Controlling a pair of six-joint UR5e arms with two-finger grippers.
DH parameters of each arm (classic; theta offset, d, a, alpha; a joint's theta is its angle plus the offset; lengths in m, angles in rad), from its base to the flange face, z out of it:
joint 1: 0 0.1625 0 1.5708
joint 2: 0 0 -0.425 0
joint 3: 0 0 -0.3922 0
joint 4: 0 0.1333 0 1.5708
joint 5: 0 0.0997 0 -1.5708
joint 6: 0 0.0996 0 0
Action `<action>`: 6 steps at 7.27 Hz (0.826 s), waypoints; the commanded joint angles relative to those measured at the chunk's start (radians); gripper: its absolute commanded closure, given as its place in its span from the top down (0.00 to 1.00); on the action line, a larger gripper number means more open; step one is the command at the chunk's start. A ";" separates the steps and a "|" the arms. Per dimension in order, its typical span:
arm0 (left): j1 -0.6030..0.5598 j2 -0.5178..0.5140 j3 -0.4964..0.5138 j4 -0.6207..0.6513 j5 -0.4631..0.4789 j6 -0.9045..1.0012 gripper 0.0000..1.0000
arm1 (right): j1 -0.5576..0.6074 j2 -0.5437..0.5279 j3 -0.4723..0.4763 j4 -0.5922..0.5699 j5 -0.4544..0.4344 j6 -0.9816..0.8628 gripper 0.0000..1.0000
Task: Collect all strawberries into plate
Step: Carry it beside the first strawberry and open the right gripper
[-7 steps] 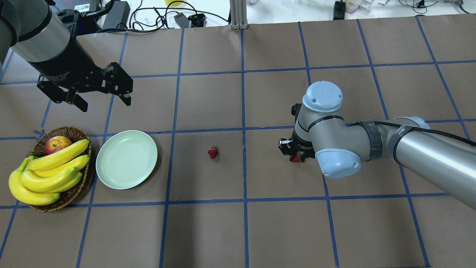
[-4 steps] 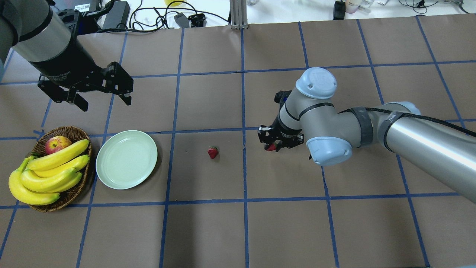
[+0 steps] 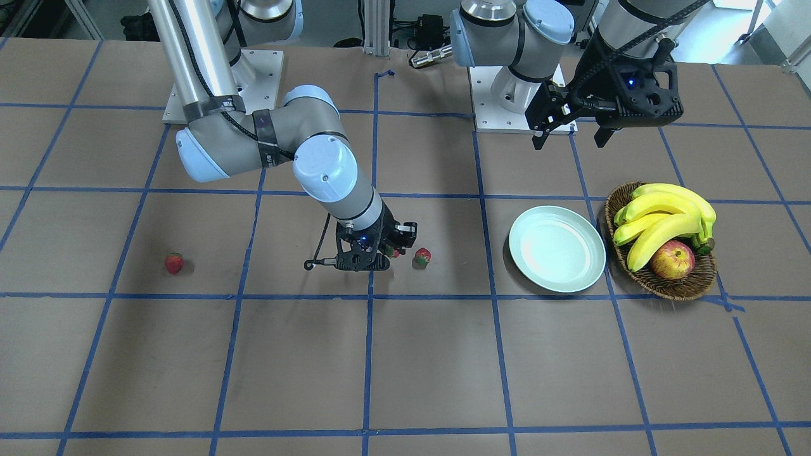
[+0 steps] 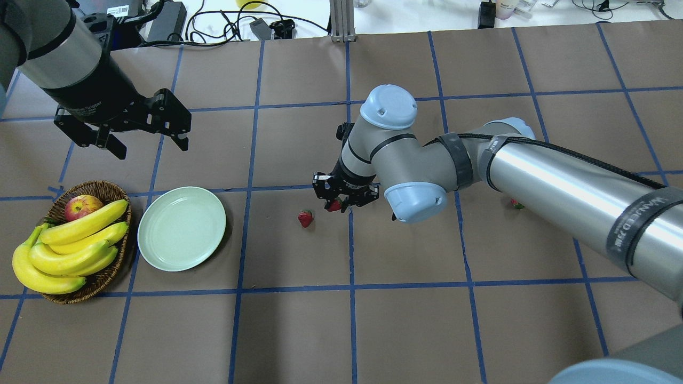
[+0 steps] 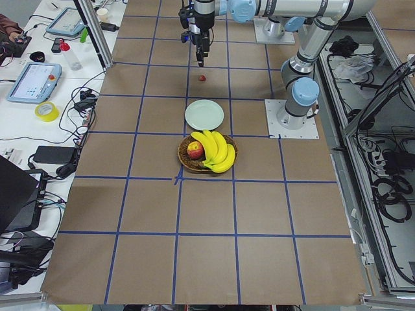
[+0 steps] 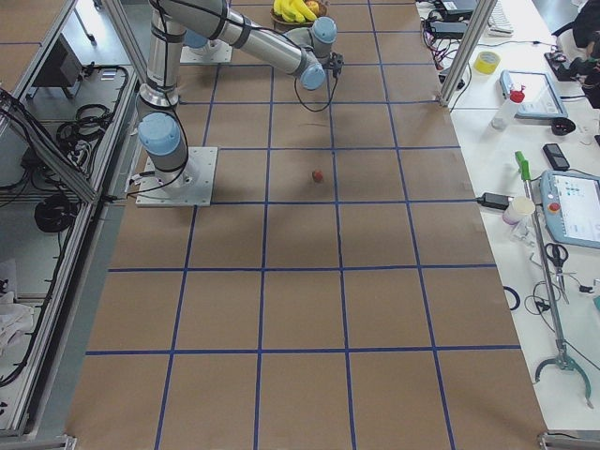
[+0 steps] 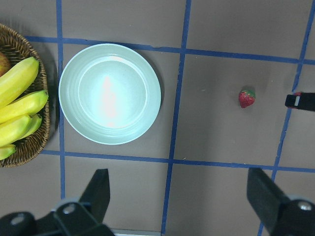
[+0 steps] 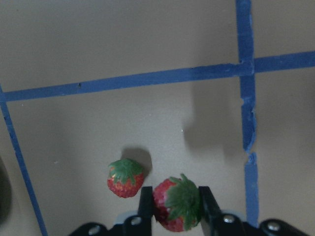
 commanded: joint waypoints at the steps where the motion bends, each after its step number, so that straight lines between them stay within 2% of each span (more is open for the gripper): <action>1: 0.000 0.001 -0.003 -0.001 -0.001 0.000 1.00 | 0.007 0.014 -0.009 0.006 0.004 0.003 0.89; 2: 0.000 -0.002 -0.003 0.001 -0.001 0.000 1.00 | 0.006 0.009 -0.012 0.011 -0.007 0.003 1.00; 3: 0.000 0.000 -0.004 0.001 -0.001 0.000 1.00 | 0.006 -0.009 -0.016 0.012 -0.026 0.004 1.00; 5: -0.002 0.000 -0.003 0.001 -0.004 -0.002 1.00 | -0.004 -0.073 -0.039 0.116 -0.217 -0.002 1.00; 6: -0.002 -0.004 -0.003 0.002 -0.002 -0.002 1.00 | -0.004 -0.092 -0.057 0.179 -0.270 -0.006 1.00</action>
